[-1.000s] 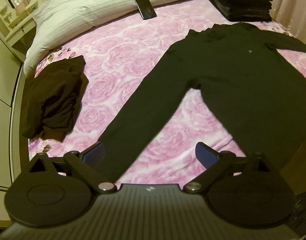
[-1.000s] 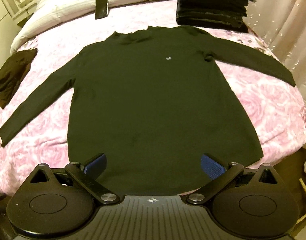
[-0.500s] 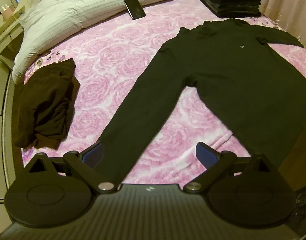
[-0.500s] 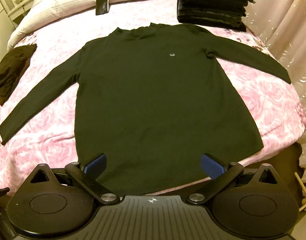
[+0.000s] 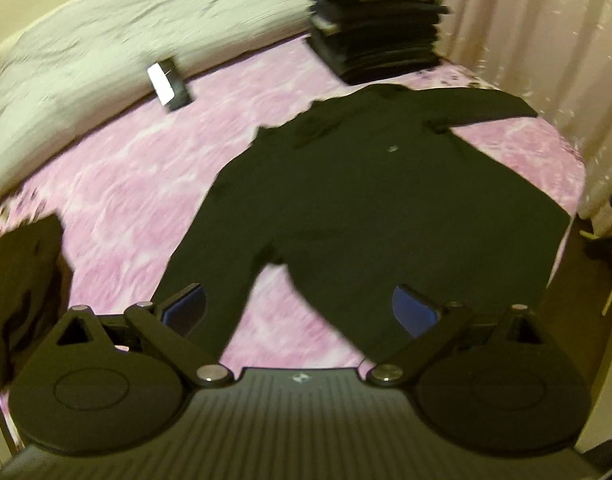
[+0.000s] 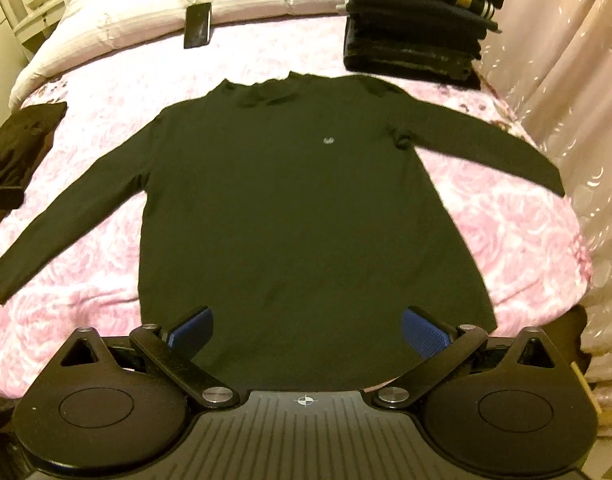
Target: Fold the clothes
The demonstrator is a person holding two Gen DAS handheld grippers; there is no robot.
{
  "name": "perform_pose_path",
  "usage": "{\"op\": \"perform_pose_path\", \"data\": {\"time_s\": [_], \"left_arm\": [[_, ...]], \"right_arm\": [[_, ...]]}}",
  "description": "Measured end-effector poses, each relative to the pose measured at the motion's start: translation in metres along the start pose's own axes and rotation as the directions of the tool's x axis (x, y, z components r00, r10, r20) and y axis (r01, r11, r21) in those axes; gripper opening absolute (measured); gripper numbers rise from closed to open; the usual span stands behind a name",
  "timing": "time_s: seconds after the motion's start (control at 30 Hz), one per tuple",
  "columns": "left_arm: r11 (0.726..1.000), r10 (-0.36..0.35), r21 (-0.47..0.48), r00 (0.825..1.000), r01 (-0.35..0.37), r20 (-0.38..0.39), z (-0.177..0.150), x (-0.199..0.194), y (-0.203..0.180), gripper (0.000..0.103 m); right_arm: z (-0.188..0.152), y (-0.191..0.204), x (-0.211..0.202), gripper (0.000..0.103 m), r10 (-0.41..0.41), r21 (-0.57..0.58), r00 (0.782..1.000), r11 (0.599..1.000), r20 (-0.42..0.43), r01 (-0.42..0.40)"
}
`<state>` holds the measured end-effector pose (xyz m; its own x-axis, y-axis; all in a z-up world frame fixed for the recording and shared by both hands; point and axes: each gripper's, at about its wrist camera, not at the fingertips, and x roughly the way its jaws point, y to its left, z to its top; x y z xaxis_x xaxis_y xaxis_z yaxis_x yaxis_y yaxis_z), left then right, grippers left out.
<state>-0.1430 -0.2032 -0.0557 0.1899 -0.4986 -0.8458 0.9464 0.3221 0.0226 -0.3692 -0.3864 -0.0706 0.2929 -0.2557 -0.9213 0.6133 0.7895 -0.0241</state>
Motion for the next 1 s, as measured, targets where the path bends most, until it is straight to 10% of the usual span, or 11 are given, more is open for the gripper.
{"op": "perform_pose_path", "data": {"time_s": [0.63, 1.0], "left_arm": [[0.997, -0.068, 0.037, 0.997, 0.070, -0.041, 0.016, 0.024, -0.116, 0.098], [0.988, 0.091, -0.122, 0.994, -0.098, -0.065, -0.053, -0.002, -0.022, 0.098]], "right_arm": [[-0.001, -0.059, 0.001, 0.103, -0.039, -0.074, 0.998, 0.997, -0.042, 0.035], [0.007, 0.056, 0.027, 0.103, 0.209, -0.345, 0.976, 0.922, 0.056, -0.178]]}}
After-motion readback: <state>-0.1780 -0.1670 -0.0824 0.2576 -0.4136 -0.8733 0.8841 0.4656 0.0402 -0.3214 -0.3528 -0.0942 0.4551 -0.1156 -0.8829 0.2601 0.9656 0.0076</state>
